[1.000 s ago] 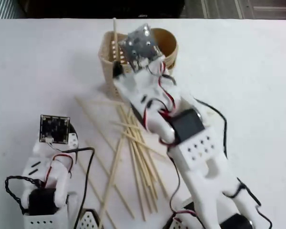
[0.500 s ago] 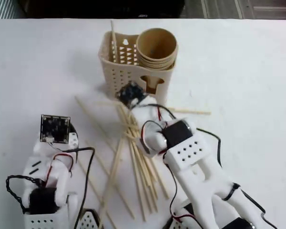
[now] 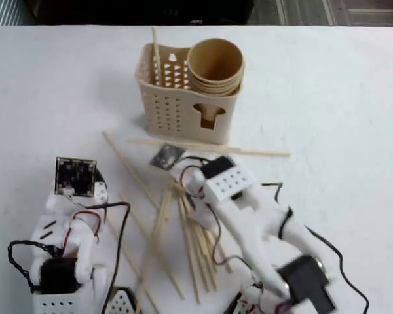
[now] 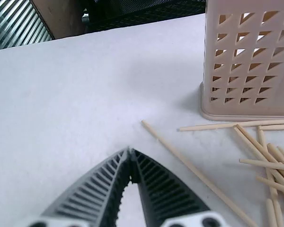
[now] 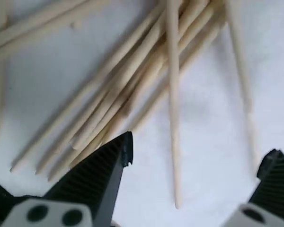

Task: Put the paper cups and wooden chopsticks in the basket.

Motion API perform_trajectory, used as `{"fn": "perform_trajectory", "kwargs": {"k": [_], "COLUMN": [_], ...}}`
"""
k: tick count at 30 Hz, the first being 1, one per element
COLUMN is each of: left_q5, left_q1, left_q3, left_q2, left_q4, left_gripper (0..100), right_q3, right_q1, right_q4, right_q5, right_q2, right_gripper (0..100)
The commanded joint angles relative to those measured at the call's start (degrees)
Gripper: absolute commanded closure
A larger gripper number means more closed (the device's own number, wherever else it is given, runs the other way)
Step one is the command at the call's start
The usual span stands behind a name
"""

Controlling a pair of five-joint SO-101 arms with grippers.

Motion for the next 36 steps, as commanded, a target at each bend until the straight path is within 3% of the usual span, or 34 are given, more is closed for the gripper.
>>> {"fn": "perform_trajectory", "kwargs": {"k": [1,16,28,36], "left_q5": [-0.7,-0.8,-0.8,-0.8], "left_q1": [-0.6,-0.6,-0.6,-0.6], "left_q3": [-0.4,-0.4,-0.4,-0.4], "left_q2": [-0.5,-0.5,-0.5,-0.5], "left_q4": [-1.3,-1.4,-1.4,-1.4], "left_gripper": [98,98,98,98], "right_q3": [-4.5,-14.6,-14.2,-14.2], "right_q1": [0.0,8.0,8.3,9.0], "right_q4": [0.0,-1.2,-4.8,-2.2], "right_q5": [1.6,7.2,6.8,6.8], "right_q2": [4.7,22.1,22.2,21.8], "right_gripper": [59.1,60.3,97.4,98.1]}}
